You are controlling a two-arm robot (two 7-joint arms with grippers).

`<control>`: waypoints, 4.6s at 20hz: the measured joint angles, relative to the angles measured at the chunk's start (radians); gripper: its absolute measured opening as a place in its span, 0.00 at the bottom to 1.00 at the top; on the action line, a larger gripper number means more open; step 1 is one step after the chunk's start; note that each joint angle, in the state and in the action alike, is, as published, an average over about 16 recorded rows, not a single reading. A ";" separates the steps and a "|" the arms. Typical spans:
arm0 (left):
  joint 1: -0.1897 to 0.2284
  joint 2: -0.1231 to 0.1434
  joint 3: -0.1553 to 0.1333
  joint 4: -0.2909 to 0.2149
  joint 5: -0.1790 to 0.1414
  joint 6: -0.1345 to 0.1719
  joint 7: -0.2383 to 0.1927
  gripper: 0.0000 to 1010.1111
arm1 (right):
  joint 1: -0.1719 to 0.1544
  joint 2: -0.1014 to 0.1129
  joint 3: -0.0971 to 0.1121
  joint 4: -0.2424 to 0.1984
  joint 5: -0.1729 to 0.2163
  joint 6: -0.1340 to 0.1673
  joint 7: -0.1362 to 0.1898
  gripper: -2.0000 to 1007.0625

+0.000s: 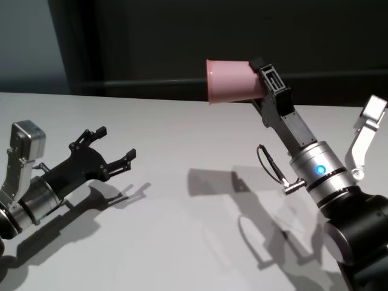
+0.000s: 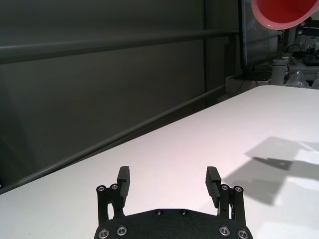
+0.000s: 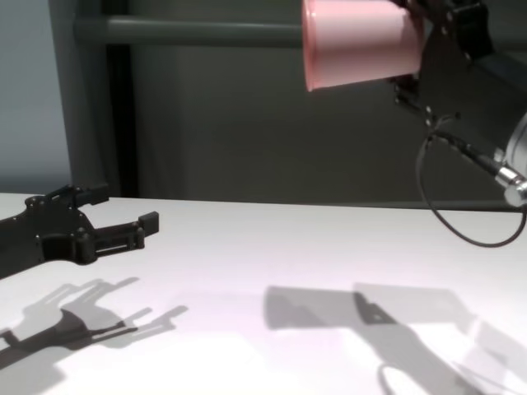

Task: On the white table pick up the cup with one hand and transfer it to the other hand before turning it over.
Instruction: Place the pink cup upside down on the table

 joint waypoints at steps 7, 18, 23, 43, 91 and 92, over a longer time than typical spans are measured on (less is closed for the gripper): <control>-0.001 0.000 0.001 0.000 0.000 0.000 0.000 0.99 | -0.015 0.069 0.001 -0.080 -0.062 -0.046 -0.065 0.73; -0.002 0.001 0.001 0.000 0.000 0.001 0.000 0.99 | 0.015 0.179 -0.035 -0.186 -0.181 -0.047 -0.215 0.73; -0.002 0.001 0.001 0.000 0.000 0.001 0.000 0.99 | 0.056 0.228 -0.077 -0.217 -0.242 -0.012 -0.292 0.73; -0.002 0.001 0.001 0.000 0.000 0.001 0.000 0.99 | 0.265 0.354 -0.332 -0.186 -0.458 0.197 -0.443 0.73; -0.002 0.001 0.001 0.000 0.000 0.001 0.000 0.99 | 0.260 0.356 -0.419 0.010 -0.681 0.310 -0.364 0.73; -0.002 0.001 0.001 0.000 0.000 0.001 0.000 0.99 | 0.258 0.355 -0.418 0.010 -0.682 0.311 -0.364 0.73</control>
